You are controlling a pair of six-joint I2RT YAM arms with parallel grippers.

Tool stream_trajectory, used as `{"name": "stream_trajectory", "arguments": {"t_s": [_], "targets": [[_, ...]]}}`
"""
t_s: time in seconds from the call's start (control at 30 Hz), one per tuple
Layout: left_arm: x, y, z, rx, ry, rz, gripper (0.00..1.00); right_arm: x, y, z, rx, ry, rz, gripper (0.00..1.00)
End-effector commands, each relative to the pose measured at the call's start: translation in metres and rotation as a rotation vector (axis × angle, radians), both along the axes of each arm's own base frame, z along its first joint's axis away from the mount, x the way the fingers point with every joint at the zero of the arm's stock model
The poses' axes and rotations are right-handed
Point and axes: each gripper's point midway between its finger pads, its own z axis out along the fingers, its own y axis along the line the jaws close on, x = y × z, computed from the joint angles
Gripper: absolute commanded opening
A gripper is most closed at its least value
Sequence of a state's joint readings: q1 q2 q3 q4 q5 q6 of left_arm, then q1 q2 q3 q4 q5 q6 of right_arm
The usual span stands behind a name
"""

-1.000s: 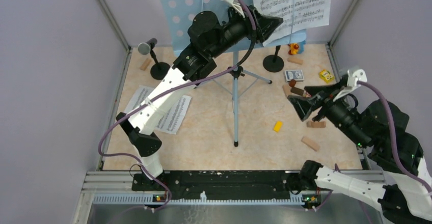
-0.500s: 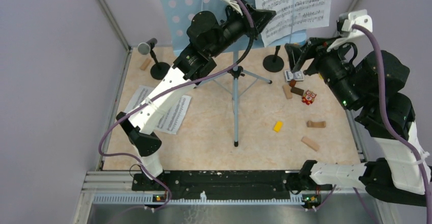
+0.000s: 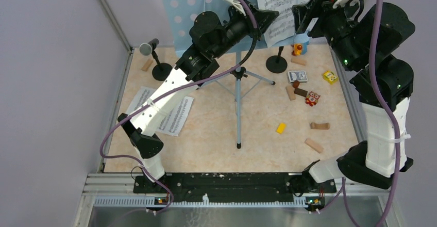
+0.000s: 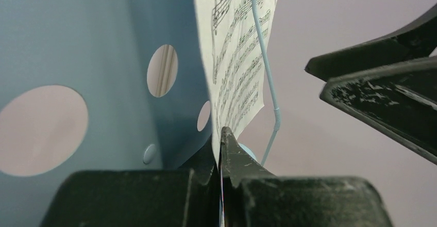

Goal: Pack up the instrument practice props

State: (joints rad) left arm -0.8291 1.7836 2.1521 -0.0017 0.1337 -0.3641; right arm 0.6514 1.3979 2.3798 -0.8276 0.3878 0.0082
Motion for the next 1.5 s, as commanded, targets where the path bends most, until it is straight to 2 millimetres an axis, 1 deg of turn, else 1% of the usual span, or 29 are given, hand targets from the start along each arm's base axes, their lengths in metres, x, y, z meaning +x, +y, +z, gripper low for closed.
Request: {"name": "stream_trajectory", "arguments": {"t_s": [0.0,0.1,0.23,0.33,0.53,0.6,0.8,0.9,1.0,1.1,1.13,1.2,1.37,1.47], "targets": [[-0.003,0.011,0.015,-0.025,-0.040,0.024,0.00,0.003,0.015,0.000,0.034,0.021,0.147,0.63],[-0.004,0.012,0.016,-0.025,-0.041,0.024,0.00,0.007,0.020,-0.006,0.048,0.038,0.196,0.58],[-0.004,0.012,0.015,-0.024,-0.038,0.025,0.00,0.011,0.022,-0.011,0.050,0.049,0.209,0.53],[-0.003,0.012,0.014,-0.027,-0.036,0.029,0.00,0.016,0.021,-0.015,0.043,0.061,0.202,0.48],[-0.003,0.011,0.012,-0.028,-0.034,0.025,0.00,0.030,0.013,-0.022,0.032,0.074,0.163,0.46],[-0.003,0.010,0.013,-0.030,-0.035,0.024,0.00,0.036,0.011,-0.025,0.031,0.080,0.151,0.44],[-0.002,0.011,0.013,-0.031,-0.037,0.026,0.00,0.044,0.021,-0.031,0.025,0.094,0.206,0.34],[-0.003,0.011,0.014,-0.032,-0.039,0.027,0.00,0.044,0.026,-0.030,0.029,0.087,0.233,0.28],[-0.003,0.013,0.014,-0.029,-0.041,0.033,0.00,0.044,0.027,-0.028,0.025,0.075,0.245,0.19],[-0.004,0.019,0.016,-0.036,-0.042,0.053,0.00,0.036,0.027,-0.024,0.018,0.021,0.262,0.07],[-0.004,0.021,0.016,-0.041,-0.041,0.059,0.00,0.035,0.026,-0.024,0.021,0.004,0.260,0.01],[-0.004,0.025,0.018,-0.050,-0.040,0.068,0.00,0.030,0.025,-0.022,0.025,-0.042,0.265,0.00],[-0.004,0.034,0.023,-0.070,-0.028,0.097,0.00,0.028,0.022,-0.022,0.025,-0.098,0.253,0.00],[-0.009,0.042,0.030,-0.088,-0.034,0.109,0.00,0.026,0.020,-0.021,0.027,-0.129,0.250,0.00]]}}
